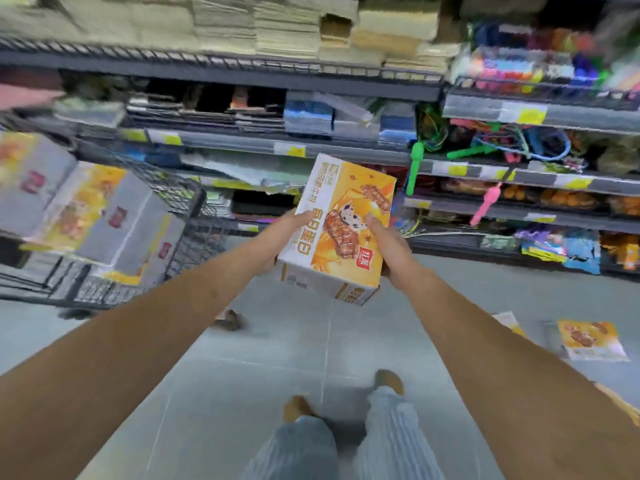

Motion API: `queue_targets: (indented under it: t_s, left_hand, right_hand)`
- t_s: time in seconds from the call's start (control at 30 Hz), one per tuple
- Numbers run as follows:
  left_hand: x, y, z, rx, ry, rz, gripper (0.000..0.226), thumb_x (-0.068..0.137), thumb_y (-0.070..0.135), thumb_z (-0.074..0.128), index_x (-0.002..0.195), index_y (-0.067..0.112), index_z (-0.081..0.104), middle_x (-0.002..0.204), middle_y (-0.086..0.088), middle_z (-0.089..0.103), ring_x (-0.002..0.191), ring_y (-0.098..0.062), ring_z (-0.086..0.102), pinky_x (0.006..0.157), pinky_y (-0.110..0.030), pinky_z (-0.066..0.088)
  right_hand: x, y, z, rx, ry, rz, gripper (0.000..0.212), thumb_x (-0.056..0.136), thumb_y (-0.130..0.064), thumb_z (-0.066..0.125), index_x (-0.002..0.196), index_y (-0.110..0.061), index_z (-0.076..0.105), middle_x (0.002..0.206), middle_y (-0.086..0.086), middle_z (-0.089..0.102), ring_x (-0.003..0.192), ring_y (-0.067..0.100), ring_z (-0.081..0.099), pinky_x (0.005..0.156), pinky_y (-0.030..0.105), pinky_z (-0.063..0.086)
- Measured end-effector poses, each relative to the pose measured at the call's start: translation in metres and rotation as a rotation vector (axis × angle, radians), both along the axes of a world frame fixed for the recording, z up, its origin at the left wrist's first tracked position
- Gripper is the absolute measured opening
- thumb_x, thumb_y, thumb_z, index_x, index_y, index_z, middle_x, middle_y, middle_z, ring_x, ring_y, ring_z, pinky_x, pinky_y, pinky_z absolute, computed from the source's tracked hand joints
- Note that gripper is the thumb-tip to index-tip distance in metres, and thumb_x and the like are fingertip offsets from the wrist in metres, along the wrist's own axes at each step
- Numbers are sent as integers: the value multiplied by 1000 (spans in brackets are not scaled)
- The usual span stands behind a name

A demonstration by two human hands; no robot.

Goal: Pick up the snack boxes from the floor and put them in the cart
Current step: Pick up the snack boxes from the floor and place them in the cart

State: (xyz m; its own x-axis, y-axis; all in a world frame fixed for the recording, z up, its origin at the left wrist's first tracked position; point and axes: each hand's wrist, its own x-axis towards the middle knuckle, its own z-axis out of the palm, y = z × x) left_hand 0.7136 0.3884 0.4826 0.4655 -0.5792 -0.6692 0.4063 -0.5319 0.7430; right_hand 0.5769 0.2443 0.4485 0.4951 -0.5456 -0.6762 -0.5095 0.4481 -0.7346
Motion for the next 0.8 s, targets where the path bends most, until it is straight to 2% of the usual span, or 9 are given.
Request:
queue_targets:
  t_s: [0.1,0.17,0.3,0.33,0.43,0.57,0.63,0.73,0.8]
  left_hand:
    - [42,44,6,20,-48,89,43,97,37,48,134,14,50,122,-8,63,103,-27,63,87,-39,51]
    - [64,68,13,37,-66,156,37,97,36,47,128,16,52,116,-7,64,94,-25,64,78,-32,54]
    - [112,106,11,55,-86,321,35,96,34,51,117,7,54,86,-3,68,75,-21,62,79,-37,51]
    - [124,115,8,55,-82,359,32,96,35,51,114,9,54,79,0,69,72,-19,62,76,-35,50]
    - [147,130,12,63,-66,437,22,97,35,47,102,16,56,87,0,68,70,-14,61,70,-27,50]
    - [174,147,17,105,-99,542,31,100,35,42,111,10,57,88,-4,62,75,-20,61,70,-25,50]
    - [187,167,15,118,-121,613,29,100,38,40,95,14,57,78,-1,60,69,-18,59,63,-22,50]
    - [200,193,12,103,-127,700,28,100,38,40,83,20,52,71,1,56,59,-13,54,55,-20,46]
    - [207,211,12,74,-86,754,27,98,39,44,84,18,53,73,0,59,63,-16,56,62,-25,47]
  right_hand:
    - [56,33,3,-28,-6,106,108,52,-86,64,137,-21,48,135,-1,58,118,22,59,104,48,45]
    - [90,46,-3,-27,-25,169,118,40,-93,60,136,-25,50,136,-2,57,119,23,58,105,49,43]
    - [151,76,12,-11,-22,306,98,56,-83,60,137,-28,50,136,-4,56,121,22,55,108,46,39]
    - [166,81,15,-14,-14,339,102,55,-83,59,139,-28,48,139,-4,54,123,22,54,108,46,38]
    - [214,90,11,-2,10,435,110,46,-89,60,138,-28,48,136,-5,57,120,23,56,106,47,42]
    - [263,109,26,-37,2,575,61,79,-70,55,121,-27,54,118,-6,61,101,18,59,94,34,45]
    - [292,124,26,-36,-9,646,47,86,-63,53,116,-28,55,113,-4,63,93,15,61,84,30,47]
    - [320,146,30,-61,-31,729,51,86,-62,55,118,-23,61,107,-2,70,88,14,67,66,25,48]
    - [335,163,29,-76,-23,779,61,79,-69,58,121,-25,62,110,0,72,96,17,68,76,29,51]
